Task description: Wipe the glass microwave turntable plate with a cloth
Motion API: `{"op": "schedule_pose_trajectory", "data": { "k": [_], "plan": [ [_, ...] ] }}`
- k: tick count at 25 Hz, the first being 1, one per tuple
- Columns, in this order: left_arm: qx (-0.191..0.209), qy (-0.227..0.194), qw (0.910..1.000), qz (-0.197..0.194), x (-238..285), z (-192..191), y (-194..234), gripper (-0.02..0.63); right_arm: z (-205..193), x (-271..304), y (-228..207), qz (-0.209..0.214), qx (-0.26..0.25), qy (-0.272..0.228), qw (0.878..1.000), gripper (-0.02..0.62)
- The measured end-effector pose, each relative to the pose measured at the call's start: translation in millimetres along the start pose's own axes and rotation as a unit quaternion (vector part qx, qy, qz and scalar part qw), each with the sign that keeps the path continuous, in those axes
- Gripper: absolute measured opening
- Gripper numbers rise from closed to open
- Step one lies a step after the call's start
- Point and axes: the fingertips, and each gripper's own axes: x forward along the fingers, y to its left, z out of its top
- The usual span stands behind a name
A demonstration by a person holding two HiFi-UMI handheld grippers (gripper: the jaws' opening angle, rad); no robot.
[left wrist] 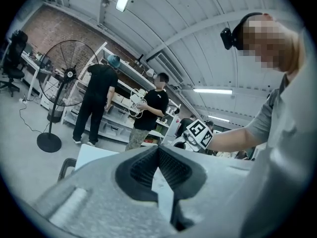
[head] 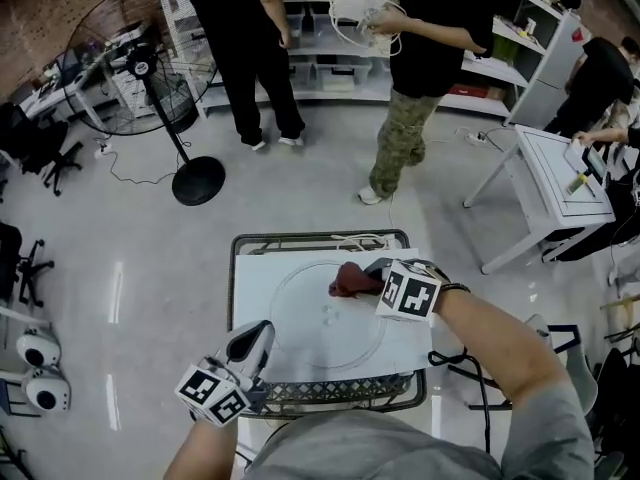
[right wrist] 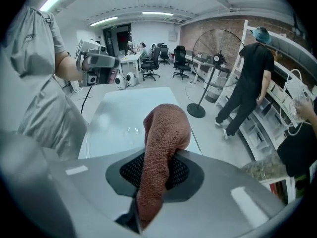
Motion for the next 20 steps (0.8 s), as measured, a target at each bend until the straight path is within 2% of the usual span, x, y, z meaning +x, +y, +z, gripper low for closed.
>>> {"op": "schedule_pose_trajectory", "data": {
  "k": [5, 10, 15, 20],
  "plan": [
    [0.001, -0.017, 0.9989, 0.044, -42.6, 10.7, 36.9, 0.0, 82.2, 37.8, 30.9, 0.038, -0.059, -0.023, 0.997, 0.064],
    [0.0, -0.03, 0.9955, 0.09, -90.7, 21.6, 83.4, 0.0, 136.3, 80.5, 58.6, 0.072, -0.102, -0.015, 0.992, 0.064],
    [-0.008, -0.031, 0.9942, 0.103, -112.3, 24.3, 105.5, 0.0, 147.0, 100.9, 59.5, 0.081, -0.11, 0.005, 0.991, 0.064],
    [-0.015, -0.025, 0.996, 0.084, -101.0, 25.1, 105.0, 0.0, 136.3, 93.6, 49.1, 0.075, -0.092, 0.008, 0.993, 0.064]
  ]
}}
